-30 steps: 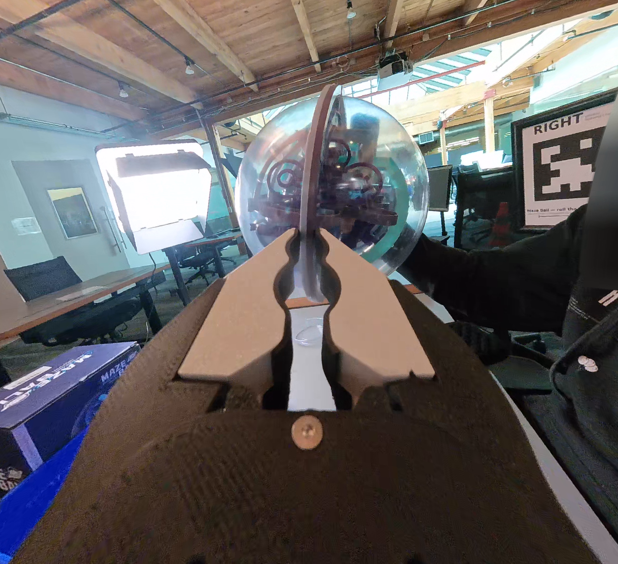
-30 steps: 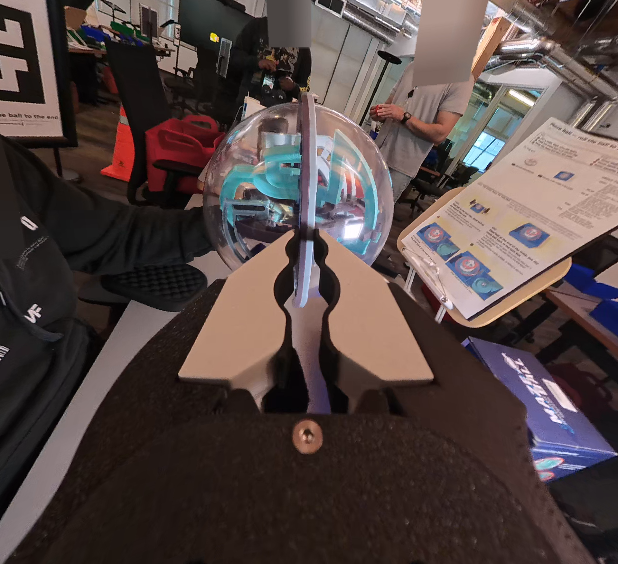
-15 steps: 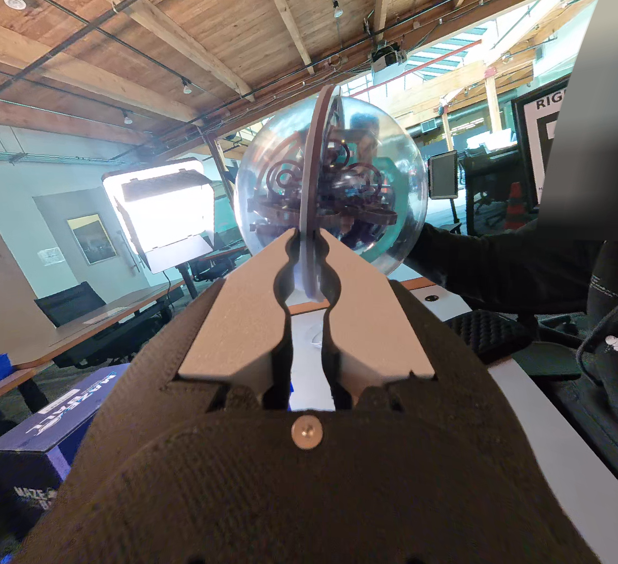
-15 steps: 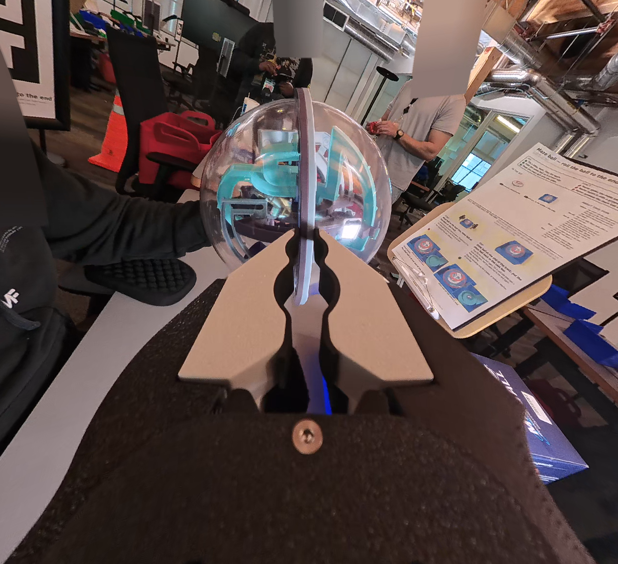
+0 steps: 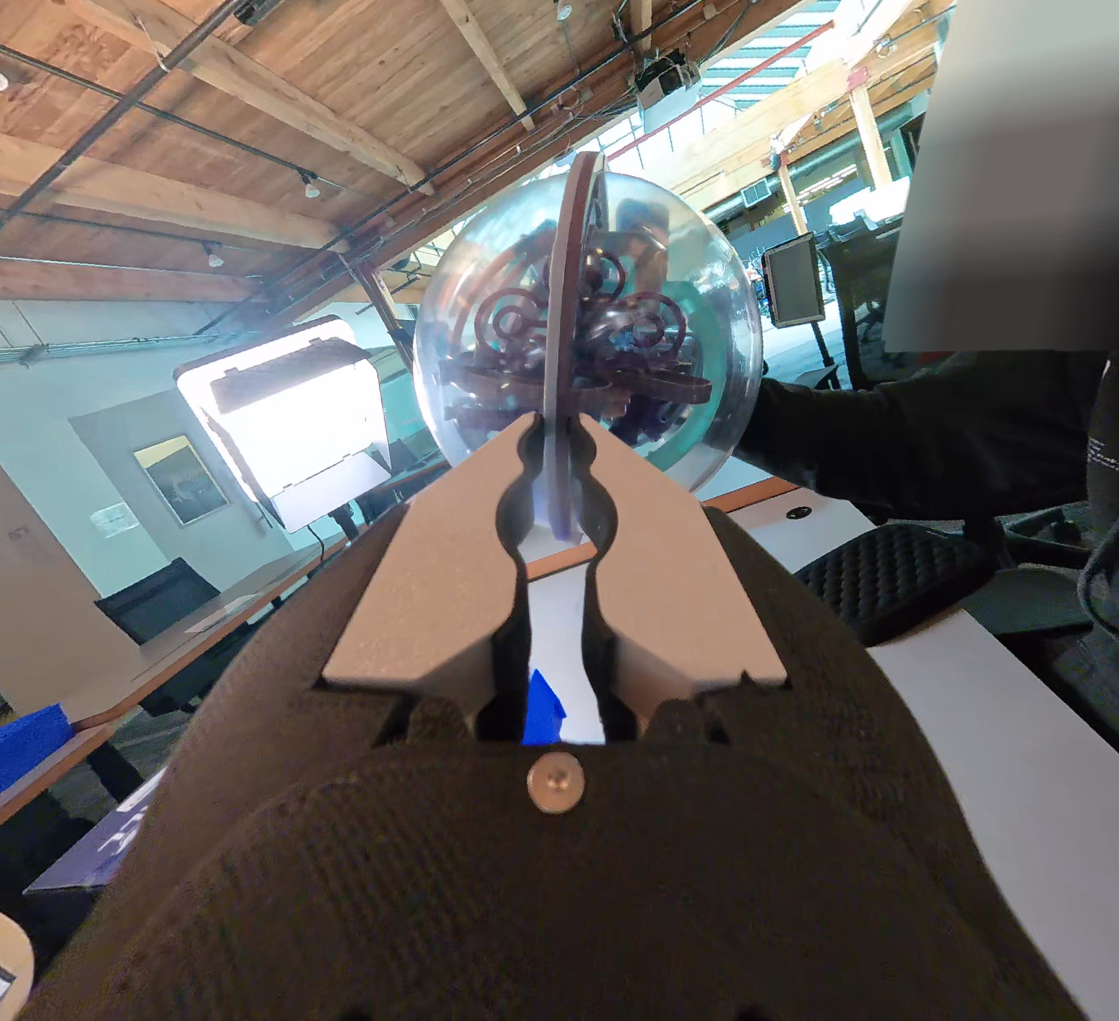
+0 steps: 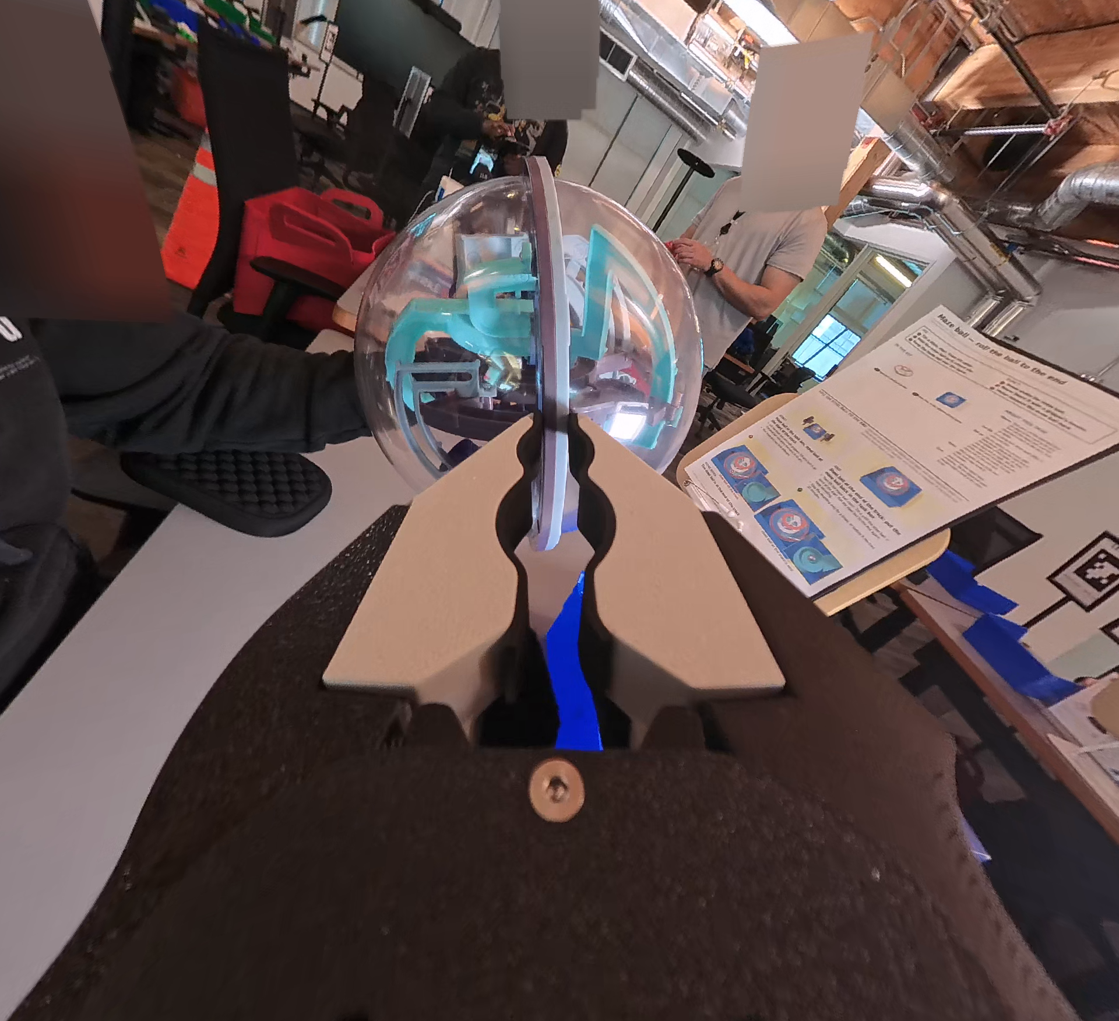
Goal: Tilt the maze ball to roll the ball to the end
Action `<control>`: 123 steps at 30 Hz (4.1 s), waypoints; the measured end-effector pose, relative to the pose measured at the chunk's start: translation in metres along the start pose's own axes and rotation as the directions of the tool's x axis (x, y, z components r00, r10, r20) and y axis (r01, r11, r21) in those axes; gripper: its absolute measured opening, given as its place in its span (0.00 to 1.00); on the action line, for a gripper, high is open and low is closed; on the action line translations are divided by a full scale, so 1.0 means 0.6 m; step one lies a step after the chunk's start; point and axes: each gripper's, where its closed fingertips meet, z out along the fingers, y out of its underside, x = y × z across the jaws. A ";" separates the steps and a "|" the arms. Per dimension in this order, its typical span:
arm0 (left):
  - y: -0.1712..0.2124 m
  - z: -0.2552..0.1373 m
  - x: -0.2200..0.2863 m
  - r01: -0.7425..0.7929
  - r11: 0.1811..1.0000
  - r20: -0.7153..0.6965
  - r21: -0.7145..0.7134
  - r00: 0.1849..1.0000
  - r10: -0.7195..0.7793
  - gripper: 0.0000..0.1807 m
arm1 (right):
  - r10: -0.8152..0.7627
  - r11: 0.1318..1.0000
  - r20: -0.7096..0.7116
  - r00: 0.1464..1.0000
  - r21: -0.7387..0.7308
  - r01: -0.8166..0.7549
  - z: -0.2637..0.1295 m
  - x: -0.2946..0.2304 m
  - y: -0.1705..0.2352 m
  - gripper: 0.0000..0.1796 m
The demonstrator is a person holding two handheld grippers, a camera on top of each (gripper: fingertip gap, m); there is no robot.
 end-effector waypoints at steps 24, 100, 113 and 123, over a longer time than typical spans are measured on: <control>0.024 -0.014 -0.010 0.038 0.999 0.019 -0.006 0.999 -0.037 0.04 | 0.011 1.000 -0.001 1.000 0.003 -0.011 0.010 0.001 0.032 0.03; 0.191 -0.057 0.101 0.661 0.729 0.149 -0.177 0.750 -0.644 0.04 | 0.541 0.841 0.022 0.841 -0.038 -0.540 -0.023 -0.107 0.199 0.03; 0.192 -0.066 0.099 0.668 0.721 0.156 -0.183 0.744 -0.650 0.04 | 0.557 0.830 0.024 0.830 -0.037 -0.556 -0.017 -0.116 0.211 0.03; 0.192 -0.063 0.104 0.669 0.719 0.153 -0.187 0.743 -0.652 0.04 | 0.562 0.827 0.023 0.827 -0.032 -0.561 -0.021 -0.117 0.211 0.03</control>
